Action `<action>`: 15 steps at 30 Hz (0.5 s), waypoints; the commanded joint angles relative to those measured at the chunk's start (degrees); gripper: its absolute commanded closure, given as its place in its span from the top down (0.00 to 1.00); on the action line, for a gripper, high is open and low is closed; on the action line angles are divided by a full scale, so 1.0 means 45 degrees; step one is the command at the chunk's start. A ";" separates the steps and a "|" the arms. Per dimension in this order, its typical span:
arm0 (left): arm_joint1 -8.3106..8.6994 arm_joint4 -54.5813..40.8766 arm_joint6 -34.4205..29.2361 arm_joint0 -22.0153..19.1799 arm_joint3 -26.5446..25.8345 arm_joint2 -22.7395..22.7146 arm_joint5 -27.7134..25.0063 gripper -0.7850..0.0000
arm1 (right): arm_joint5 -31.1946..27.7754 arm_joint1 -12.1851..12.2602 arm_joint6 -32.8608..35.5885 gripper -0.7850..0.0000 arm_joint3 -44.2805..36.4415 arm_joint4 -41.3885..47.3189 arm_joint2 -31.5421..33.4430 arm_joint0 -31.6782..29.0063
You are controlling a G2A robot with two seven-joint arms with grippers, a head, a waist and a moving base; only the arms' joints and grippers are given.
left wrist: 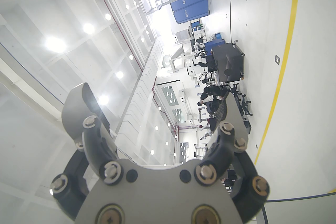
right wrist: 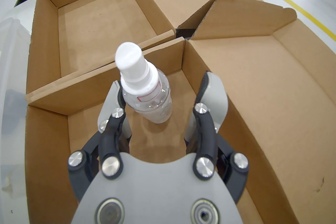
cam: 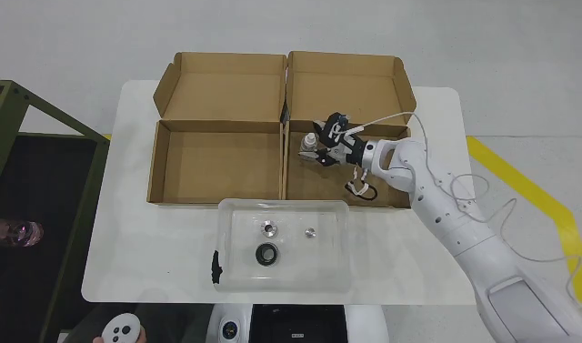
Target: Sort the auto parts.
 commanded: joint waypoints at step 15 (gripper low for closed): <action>0.0000 0.0000 0.0000 0.0000 0.0000 0.0000 0.0000 1.00 | -0.0713 0.0852 0.1161 0.76 -0.4918 -0.1290 0.2148 -0.1909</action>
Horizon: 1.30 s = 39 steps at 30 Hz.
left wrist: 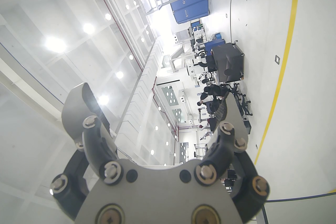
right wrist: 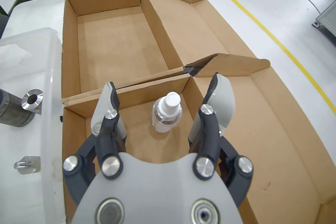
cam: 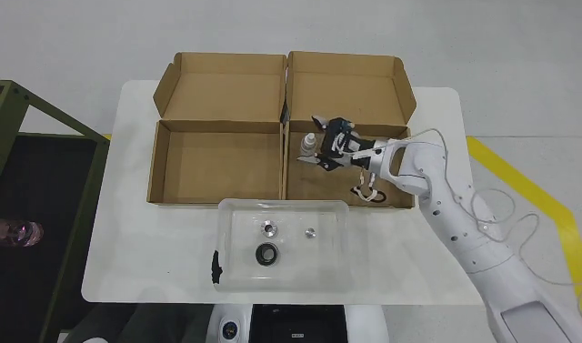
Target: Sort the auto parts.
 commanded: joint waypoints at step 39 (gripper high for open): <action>0.0000 0.0000 0.0000 0.0000 0.0000 0.0000 0.0000 1.00 | -0.1634 0.0966 0.4971 0.71 -0.6704 -0.1368 0.0497 -0.4620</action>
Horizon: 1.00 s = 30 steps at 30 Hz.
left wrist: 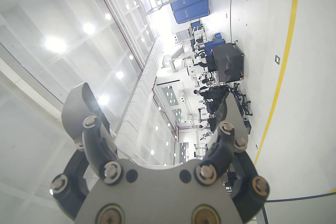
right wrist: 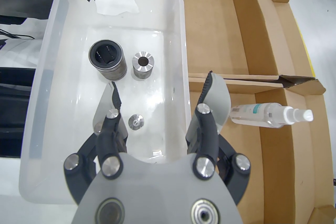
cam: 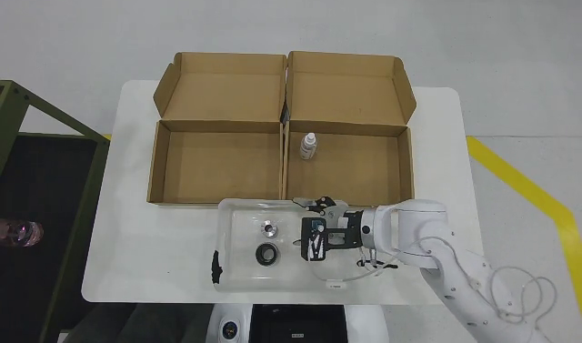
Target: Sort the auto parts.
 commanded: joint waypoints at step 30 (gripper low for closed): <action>0.0000 0.0000 0.0000 0.0000 0.0000 0.0000 0.0000 1.00 | 0.0579 0.0015 0.2409 0.64 0.0660 -0.1163 -0.1380 -0.0063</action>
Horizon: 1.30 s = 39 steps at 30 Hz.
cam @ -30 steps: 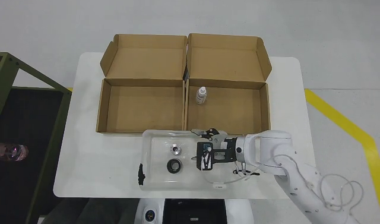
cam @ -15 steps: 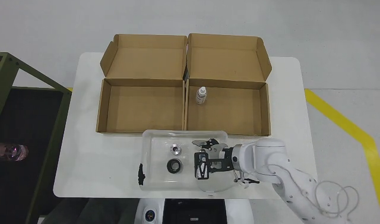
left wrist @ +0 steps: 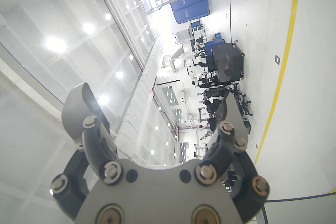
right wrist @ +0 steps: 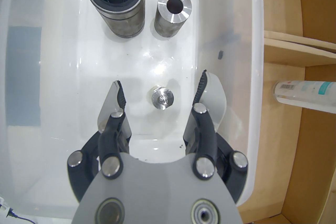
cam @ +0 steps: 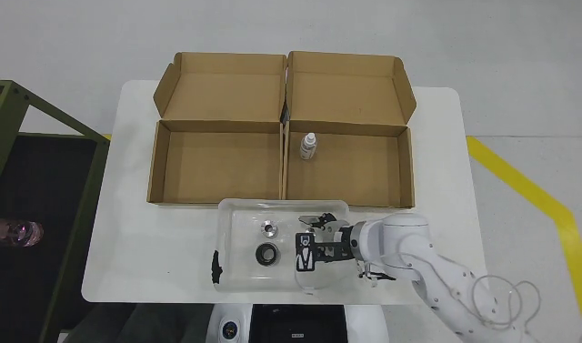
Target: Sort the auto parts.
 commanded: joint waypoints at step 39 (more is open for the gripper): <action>0.0000 0.0000 0.0000 0.0000 0.0000 0.0000 0.0000 1.00 | 0.0417 -0.0029 -0.0974 0.00 -0.1511 -0.0351 -0.0220 0.0089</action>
